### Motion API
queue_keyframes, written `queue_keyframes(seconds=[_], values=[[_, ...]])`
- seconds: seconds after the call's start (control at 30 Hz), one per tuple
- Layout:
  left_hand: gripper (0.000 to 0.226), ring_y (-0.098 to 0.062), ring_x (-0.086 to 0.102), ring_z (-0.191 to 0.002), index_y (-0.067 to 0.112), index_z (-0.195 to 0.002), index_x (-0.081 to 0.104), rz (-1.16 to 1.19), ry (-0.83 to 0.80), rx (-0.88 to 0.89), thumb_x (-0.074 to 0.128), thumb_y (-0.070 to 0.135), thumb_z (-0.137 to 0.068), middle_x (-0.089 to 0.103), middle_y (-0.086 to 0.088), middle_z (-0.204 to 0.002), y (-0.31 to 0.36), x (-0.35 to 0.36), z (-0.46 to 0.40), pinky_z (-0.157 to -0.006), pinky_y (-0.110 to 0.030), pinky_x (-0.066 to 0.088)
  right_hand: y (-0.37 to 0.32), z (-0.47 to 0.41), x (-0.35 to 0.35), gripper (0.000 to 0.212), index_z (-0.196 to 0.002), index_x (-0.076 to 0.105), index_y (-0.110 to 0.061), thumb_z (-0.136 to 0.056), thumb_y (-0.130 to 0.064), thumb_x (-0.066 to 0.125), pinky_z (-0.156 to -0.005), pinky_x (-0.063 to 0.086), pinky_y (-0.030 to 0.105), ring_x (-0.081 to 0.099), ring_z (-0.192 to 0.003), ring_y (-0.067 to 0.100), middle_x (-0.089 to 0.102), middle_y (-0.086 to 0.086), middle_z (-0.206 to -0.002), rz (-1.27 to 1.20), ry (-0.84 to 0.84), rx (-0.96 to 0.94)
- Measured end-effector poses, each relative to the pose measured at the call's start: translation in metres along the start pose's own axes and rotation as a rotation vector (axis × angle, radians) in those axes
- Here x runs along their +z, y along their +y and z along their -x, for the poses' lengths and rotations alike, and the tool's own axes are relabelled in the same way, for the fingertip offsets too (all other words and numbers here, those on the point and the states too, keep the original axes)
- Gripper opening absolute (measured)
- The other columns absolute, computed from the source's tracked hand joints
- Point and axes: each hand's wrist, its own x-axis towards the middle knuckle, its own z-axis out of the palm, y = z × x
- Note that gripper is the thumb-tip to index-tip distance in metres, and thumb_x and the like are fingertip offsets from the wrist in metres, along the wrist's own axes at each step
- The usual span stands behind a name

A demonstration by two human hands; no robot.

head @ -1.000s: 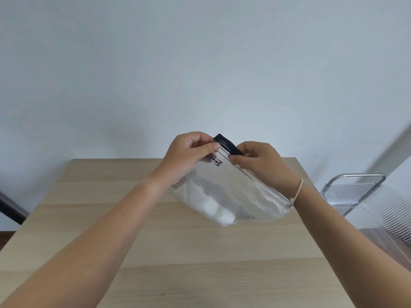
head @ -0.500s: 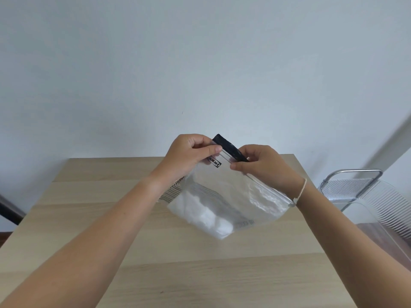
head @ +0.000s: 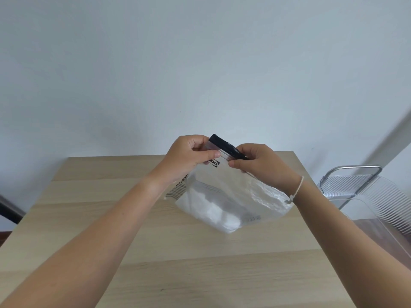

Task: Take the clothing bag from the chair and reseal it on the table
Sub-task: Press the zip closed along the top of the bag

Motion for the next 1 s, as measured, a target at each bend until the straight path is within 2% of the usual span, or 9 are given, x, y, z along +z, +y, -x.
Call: queue_keyframes(seconds=[0.2,0.33,0.43,0.5,0.6,0.7,0.8,0.9,1.0], values=[[0.016,-0.004,0.06,-0.064,0.023,-0.078,0.072,-0.013,0.021,0.018,0.071,0.008,-0.076,0.071,0.011,-0.07,-0.0014,0.0037,-0.0012,-0.06,-0.016,0.049,-0.0022,0.0001,0.0017,0.019,-0.067,0.058,-0.023,-0.083,-0.012,0.062,-0.049,0.034,0.008,0.044,-0.052,0.002,0.051,-0.01,-0.06,0.112,0.011,-0.008],[0.015,-0.007,0.059,-0.063,0.024,-0.074,0.071,-0.021,0.038,0.017,0.072,0.009,-0.075,0.07,0.007,-0.068,-0.0035,0.0056,-0.0015,-0.059,-0.017,0.049,-0.0004,-0.0001,0.0038,0.03,-0.059,0.051,-0.026,-0.083,-0.01,0.061,-0.043,0.03,0.01,0.04,-0.04,-0.001,0.044,-0.013,-0.05,0.168,0.056,-0.014],[0.012,-0.007,0.059,-0.062,0.02,-0.074,0.071,-0.012,0.055,0.008,0.072,0.008,-0.075,0.068,0.007,-0.066,-0.0047,0.0054,-0.001,-0.059,-0.017,0.049,0.0014,0.0006,0.0053,0.03,-0.057,0.052,-0.024,-0.082,-0.012,0.063,-0.042,0.029,0.01,0.038,-0.039,0.0,0.044,-0.013,-0.043,0.136,0.086,-0.01],[0.01,-0.005,0.061,-0.062,0.017,-0.075,0.071,0.001,0.056,0.002,0.07,0.007,-0.077,0.069,0.008,-0.064,-0.0048,0.0048,-0.0004,-0.06,-0.017,0.05,0.0024,0.0015,0.0056,0.023,-0.06,0.056,-0.021,-0.08,-0.014,0.065,-0.046,0.029,0.011,0.038,-0.045,0.002,0.045,-0.007,-0.052,0.084,0.104,-0.002],[0.008,-0.004,0.063,-0.064,0.011,-0.076,0.069,0.013,0.049,0.0,0.065,0.007,-0.082,0.071,0.008,-0.064,-0.0039,0.0042,0.0005,-0.062,-0.016,0.052,0.0028,0.0031,0.0051,0.011,-0.069,0.063,-0.015,-0.078,-0.016,0.068,-0.061,0.037,0.027,0.045,-0.061,0.017,0.05,0.007,-0.064,0.03,0.086,0.022],[0.01,-0.004,0.063,-0.062,0.009,-0.074,0.068,0.034,0.063,0.001,0.064,0.004,-0.082,0.071,0.008,-0.063,-0.0027,0.004,0.0013,-0.062,-0.017,0.052,0.0013,0.0045,0.0049,0.008,-0.072,0.064,-0.013,-0.078,-0.016,0.068,-0.065,0.037,0.031,0.045,-0.065,0.018,0.052,0.007,-0.068,-0.003,0.071,0.028],[0.013,-0.005,0.062,-0.06,0.009,-0.072,0.067,0.071,0.072,-0.008,0.063,0.002,-0.082,0.07,0.007,-0.061,-0.002,0.0035,0.0015,-0.062,-0.017,0.052,0.0003,0.0052,0.0041,0.008,-0.074,0.063,-0.015,-0.077,-0.016,0.07,-0.064,0.038,0.027,0.047,-0.065,0.015,0.056,-0.002,-0.067,-0.033,0.08,0.026],[0.013,-0.005,0.062,-0.06,0.009,-0.073,0.067,0.08,0.066,-0.021,0.062,0.002,-0.082,0.07,0.006,-0.061,-0.0025,0.0035,0.001,-0.063,-0.018,0.053,0.0007,0.0064,0.0022,0.009,-0.074,0.062,-0.015,-0.077,-0.016,0.07,-0.054,0.037,0.013,0.046,-0.054,0.006,0.054,-0.015,-0.052,-0.049,0.089,0.035],[0.012,-0.006,0.062,-0.061,0.008,-0.073,0.066,0.083,0.067,-0.031,0.063,0.003,-0.082,0.07,0.005,-0.061,-0.0033,0.0041,0.0005,-0.063,-0.018,0.053,-0.0008,0.008,0.0016,0.01,-0.071,0.061,-0.015,-0.079,-0.016,0.068,-0.046,0.033,0.008,0.041,-0.043,0.0,0.051,-0.012,-0.05,-0.036,0.094,0.037]])
